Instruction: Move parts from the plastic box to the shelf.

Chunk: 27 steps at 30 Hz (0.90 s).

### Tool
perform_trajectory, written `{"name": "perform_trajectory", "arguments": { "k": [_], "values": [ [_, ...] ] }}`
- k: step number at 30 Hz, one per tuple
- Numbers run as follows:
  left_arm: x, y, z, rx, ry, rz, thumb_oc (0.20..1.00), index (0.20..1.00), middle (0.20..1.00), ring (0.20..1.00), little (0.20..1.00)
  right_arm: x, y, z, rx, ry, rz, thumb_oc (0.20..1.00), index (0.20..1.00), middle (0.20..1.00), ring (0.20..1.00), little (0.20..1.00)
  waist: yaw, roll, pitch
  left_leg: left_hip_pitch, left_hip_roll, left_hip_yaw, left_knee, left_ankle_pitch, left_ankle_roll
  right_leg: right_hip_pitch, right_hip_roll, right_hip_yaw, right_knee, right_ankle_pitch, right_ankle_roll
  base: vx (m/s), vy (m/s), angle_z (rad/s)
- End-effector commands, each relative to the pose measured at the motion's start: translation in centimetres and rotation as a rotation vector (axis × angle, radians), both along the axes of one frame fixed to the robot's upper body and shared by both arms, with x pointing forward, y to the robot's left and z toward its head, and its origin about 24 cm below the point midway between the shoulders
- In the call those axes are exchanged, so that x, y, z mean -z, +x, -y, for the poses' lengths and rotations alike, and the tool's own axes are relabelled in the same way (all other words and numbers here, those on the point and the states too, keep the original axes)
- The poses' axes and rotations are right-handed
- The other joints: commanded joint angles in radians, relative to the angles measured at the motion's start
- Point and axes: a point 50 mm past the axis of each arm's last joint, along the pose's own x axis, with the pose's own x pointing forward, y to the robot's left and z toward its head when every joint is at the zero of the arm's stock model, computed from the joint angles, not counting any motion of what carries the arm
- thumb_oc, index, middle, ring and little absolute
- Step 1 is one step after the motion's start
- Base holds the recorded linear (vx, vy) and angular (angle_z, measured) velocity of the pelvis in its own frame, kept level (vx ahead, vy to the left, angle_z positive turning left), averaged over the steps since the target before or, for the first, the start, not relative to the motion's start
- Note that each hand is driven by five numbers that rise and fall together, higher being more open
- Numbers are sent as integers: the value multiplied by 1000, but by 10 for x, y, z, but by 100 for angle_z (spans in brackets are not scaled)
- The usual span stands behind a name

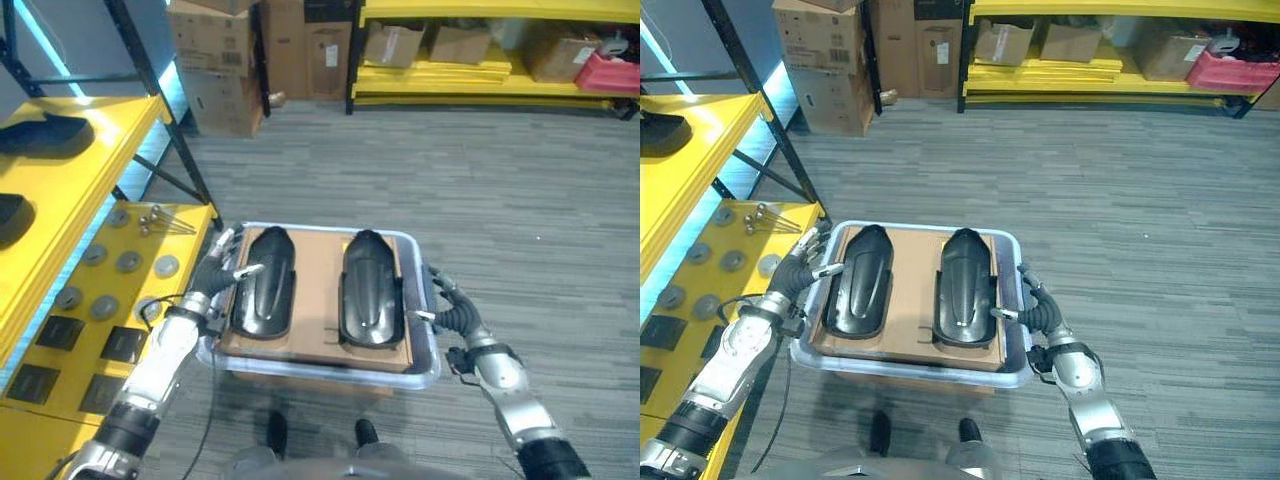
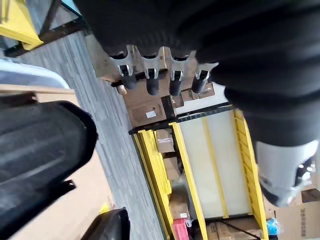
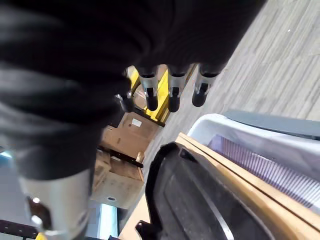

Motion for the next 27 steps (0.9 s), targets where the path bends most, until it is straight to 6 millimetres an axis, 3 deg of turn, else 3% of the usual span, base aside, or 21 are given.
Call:
{"name": "perform_trajectory", "arguments": {
  "k": [1, 5, 9, 12, 14, 21, 27],
  "values": [
    [-20, 3, 7, 30, -40, 116, 1000, 1000, 1000, 1000, 1000, -25, 16, 9, 6, -52, 105, 1000, 1000, 1000, 1000, 1000, 4, -19, -43, -5, 65, 13, 2, -105, -7, -20, 20, -21, 1, -59, -14, -61, 9, -1],
    [-27, 5, 17, 76, -67, 144, 1000, 1000, 1000, 1000, 1000, -51, 38, 12, 35, -202, 220, 1000, 1000, 1000, 1000, 1000, 13, -16, -11, -79, 62, -1, 2, -96, -7, -91, 30, -33, 1, -51, -10, -121, -13, 2],
    [-31, 8, 26, 113, -78, 154, 1000, 1000, 1000, 1000, 1000, -68, 57, 8, 66, -239, 300, 1000, 1000, 1000, 1000, 1000, 26, -11, 13, -133, 60, -15, 2, -82, -8, -143, 39, -39, 1, -39, -10, -106, -14, 12],
    [-32, 9, 27, 119, -81, 155, 1000, 1000, 1000, 1000, 1000, -71, 63, 8, 81, -246, 312, 1000, 1000, 1000, 1000, 1000, 29, -9, 17, -147, 59, -20, 2, -77, -10, -156, 40, -44, 1, -35, -10, -42, -12, 4],
    [-33, 10, 31, 137, -93, 156, 1000, 1000, 1000, 1000, 1000, -75, 77, 7, 116, -232, 316, 1000, 1000, 1000, 1000, 1000, 40, -7, 41, -191, 55, -34, 2, -61, -13, -197, 47, -53, 1, -22, -13, -109, -33, 10],
    [-40, 17, 37, 140, -111, 178, 1000, 1000, 1000, 1000, 1000, -71, 91, 4, 152, -233, 273, 1000, 1000, 1000, 1000, 1000, 49, -6, 65, -260, 45, -43, 2, -39, -22, -260, 57, -63, 1, -6, -19, -47, -10, 10],
    [-40, 18, 43, 164, -98, 181, 1000, 1000, 1000, 1000, 1000, -41, 93, 5, 209, -233, 141, 1000, 1000, 1000, 1000, 1000, 57, 2, 69, -287, 39, -47, 2, -28, -24, -281, 58, -67, 1, -2, -23, -13, 0, 6]
  ]
}}
